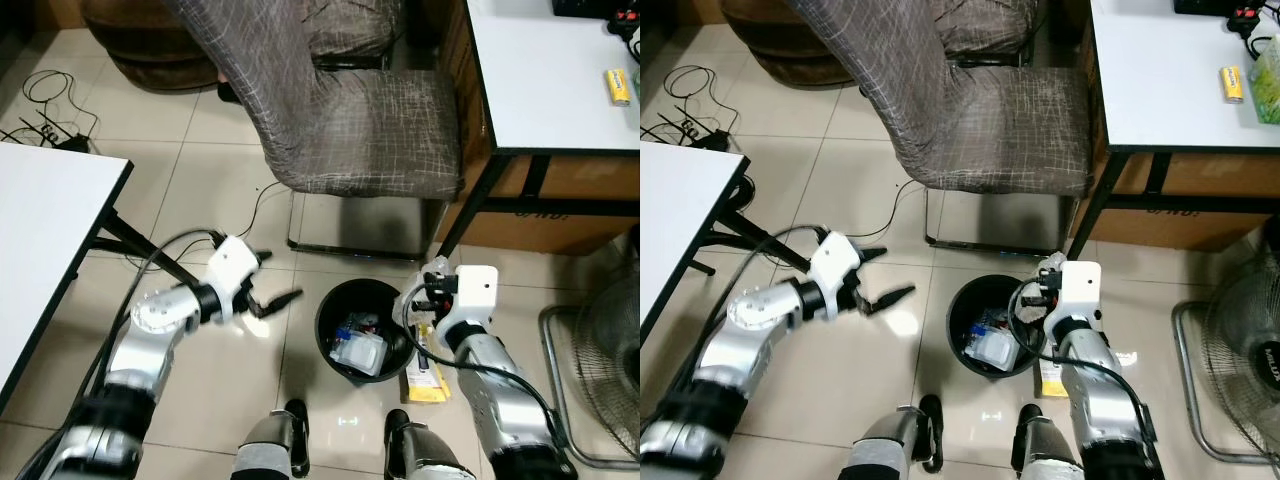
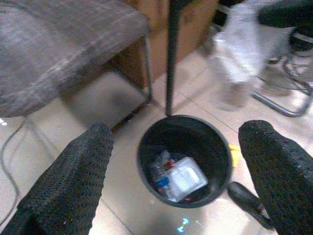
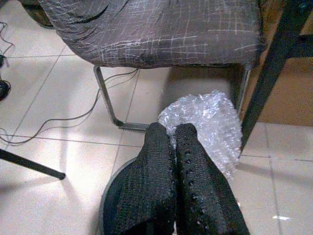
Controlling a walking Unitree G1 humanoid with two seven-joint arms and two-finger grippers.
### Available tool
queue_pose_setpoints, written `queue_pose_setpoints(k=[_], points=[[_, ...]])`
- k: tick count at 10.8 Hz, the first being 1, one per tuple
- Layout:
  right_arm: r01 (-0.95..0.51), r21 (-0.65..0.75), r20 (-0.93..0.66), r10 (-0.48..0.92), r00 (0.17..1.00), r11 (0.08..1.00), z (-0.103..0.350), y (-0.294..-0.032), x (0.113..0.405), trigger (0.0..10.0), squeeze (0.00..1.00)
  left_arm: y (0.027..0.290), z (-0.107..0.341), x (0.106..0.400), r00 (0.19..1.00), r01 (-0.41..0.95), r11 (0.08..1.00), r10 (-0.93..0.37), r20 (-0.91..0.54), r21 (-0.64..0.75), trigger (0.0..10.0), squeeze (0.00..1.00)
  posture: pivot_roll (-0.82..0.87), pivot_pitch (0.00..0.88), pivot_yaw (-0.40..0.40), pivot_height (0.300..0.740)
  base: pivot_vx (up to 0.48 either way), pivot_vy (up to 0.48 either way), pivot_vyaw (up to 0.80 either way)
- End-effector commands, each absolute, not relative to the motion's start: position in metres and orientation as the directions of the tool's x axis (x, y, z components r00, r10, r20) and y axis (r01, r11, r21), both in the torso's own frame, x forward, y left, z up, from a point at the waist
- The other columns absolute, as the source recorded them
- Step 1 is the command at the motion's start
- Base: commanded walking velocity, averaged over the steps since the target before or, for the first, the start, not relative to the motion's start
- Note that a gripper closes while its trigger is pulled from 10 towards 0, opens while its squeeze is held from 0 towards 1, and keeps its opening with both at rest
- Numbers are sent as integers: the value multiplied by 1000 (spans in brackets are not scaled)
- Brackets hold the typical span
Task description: Picking trash to rubbish bin
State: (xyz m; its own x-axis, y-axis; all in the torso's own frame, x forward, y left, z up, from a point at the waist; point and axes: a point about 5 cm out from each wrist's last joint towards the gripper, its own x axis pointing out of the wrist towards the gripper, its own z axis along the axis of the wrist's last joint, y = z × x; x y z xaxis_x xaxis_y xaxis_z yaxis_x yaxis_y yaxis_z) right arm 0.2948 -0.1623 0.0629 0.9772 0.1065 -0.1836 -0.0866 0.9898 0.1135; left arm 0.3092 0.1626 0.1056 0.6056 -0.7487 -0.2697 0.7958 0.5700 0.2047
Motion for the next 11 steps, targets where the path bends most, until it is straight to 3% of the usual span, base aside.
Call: queue_pose_setpoints(k=[1, 4, 11], points=[[-79, 148, -198, 108, 974, 986, 55, -162, 292, 10000, 0, 164, 104, 302, 562, 827, 525, -770, -303, 200, 10000, 1000, 260, 328, 104, 740, 0, 0, 0], [-79, 163, -198, 111, 974, 983, 50, -160, 294, 10000, 0, 160, 105, 293, 481, 876, 431, -808, -341, 216, 10000, 1000, 257, 329, 113, 740, 0, 0, 0], [-68, 185, -183, 103, 978, 980, 47, -159, 300, 10000, 0, 163, 94, 293, 512, 857, 414, -754, -411, 307, 10000, 1000, 258, 330, 116, 740, 0, 0, 0]])
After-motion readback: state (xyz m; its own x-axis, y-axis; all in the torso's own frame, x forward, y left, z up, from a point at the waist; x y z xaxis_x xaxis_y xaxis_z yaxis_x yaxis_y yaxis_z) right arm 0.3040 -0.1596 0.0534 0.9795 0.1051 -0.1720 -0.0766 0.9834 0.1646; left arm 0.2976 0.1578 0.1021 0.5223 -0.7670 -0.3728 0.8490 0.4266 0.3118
